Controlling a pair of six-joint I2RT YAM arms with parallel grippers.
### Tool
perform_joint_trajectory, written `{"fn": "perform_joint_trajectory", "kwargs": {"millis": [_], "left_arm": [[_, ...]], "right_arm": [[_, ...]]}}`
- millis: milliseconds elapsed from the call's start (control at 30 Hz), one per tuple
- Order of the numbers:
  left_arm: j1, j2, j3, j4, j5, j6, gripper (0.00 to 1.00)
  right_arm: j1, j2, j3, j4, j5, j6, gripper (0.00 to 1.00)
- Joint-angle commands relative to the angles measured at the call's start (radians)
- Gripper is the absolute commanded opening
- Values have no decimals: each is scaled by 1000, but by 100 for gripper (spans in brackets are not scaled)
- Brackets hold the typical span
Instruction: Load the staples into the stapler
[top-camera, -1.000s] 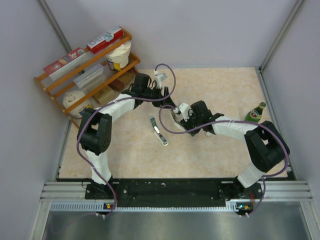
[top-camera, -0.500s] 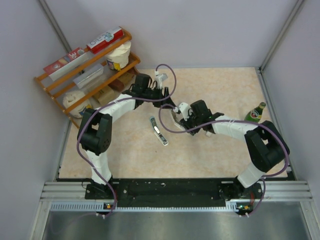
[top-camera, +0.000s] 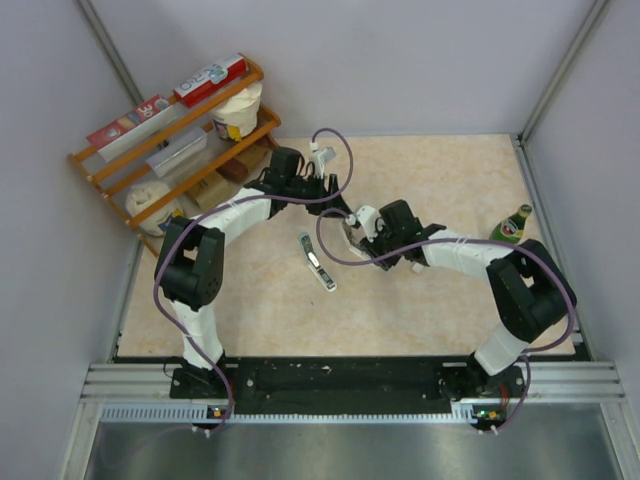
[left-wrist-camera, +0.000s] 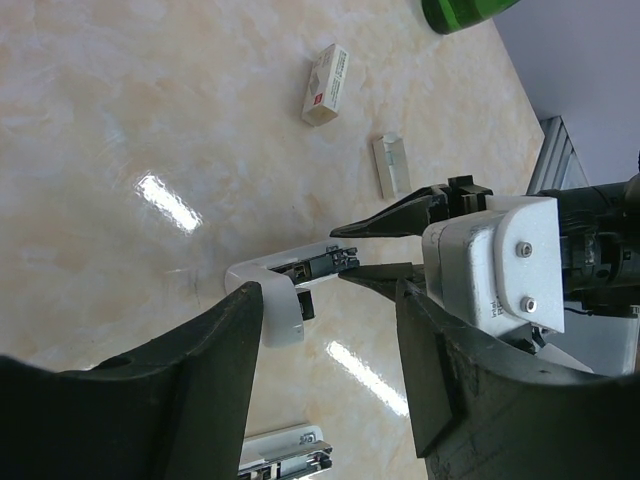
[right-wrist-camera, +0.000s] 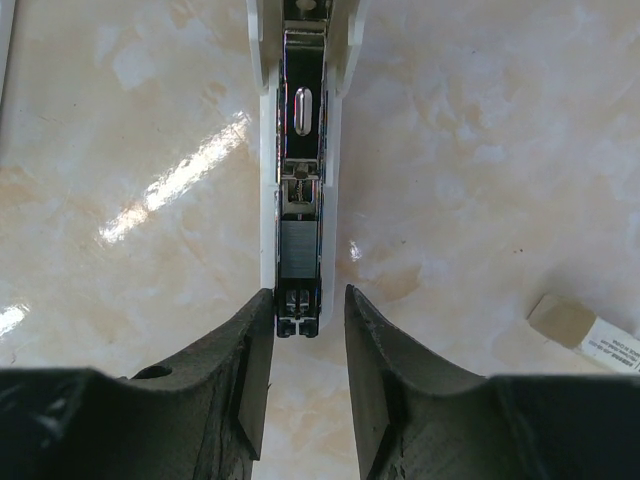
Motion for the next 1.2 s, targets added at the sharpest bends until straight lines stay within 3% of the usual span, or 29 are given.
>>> {"fn": "perform_joint_trajectory", "kwargs": {"millis": [0, 267, 533, 1167], "left_arm": [[-10, 8, -8, 37, 24, -8, 60], [-16, 10, -9, 45, 28, -19, 60], [-22, 14, -8, 51, 34, -25, 60], [-46, -20, -31, 82, 56, -57, 59]], "right_arm": [[13, 16, 44, 5, 5, -10, 34], [20, 22, 47, -4, 6, -14, 33], [33, 33, 56, -16, 9, -21, 22], [47, 49, 66, -32, 25, -24, 22]]}}
